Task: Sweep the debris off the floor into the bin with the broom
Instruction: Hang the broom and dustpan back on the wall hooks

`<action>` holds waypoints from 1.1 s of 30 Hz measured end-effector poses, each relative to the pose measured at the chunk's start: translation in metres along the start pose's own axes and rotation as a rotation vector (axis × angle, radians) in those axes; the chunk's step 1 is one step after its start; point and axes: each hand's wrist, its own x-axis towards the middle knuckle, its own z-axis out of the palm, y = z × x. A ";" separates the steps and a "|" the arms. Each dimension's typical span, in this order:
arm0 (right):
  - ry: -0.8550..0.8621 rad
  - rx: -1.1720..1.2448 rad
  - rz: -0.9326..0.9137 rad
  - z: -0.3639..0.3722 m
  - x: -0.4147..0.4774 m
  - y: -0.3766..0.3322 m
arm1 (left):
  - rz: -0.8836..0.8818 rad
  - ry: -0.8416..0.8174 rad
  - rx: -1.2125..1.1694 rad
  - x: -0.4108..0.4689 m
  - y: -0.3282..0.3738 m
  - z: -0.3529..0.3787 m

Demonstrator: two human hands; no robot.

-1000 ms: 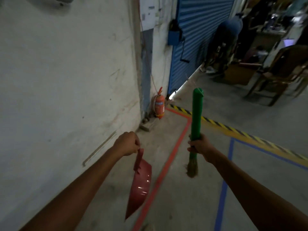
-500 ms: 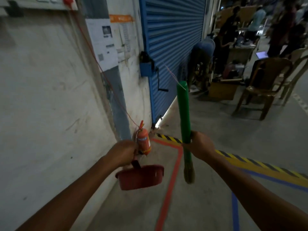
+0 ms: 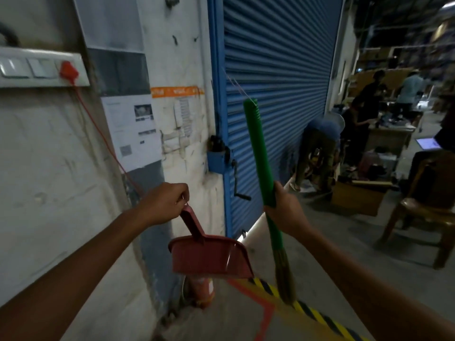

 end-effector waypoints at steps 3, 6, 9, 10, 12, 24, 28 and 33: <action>0.070 0.070 -0.084 -0.012 0.067 0.009 | 0.022 0.106 -0.071 0.066 0.007 -0.010; 0.094 0.069 -0.164 -0.021 0.146 0.019 | 0.056 0.198 -0.108 0.143 0.010 -0.020; 0.086 0.065 -0.233 -0.028 0.218 0.026 | 0.078 0.269 -0.113 0.211 0.010 -0.035; 0.089 0.069 -0.243 -0.030 0.246 0.027 | 0.075 0.301 -0.108 0.236 0.009 -0.041; 0.085 0.078 -0.272 -0.036 0.301 0.025 | 0.060 0.328 -0.098 0.286 0.006 -0.054; 0.118 0.306 -0.566 -0.049 0.589 0.002 | -0.129 0.421 0.237 0.501 -0.007 -0.110; 0.063 0.438 -0.715 -0.056 0.664 -0.008 | -0.263 0.471 0.343 0.538 -0.001 -0.126; 0.022 0.487 -0.795 -0.066 0.740 -0.056 | -0.461 0.581 0.378 0.570 0.007 -0.165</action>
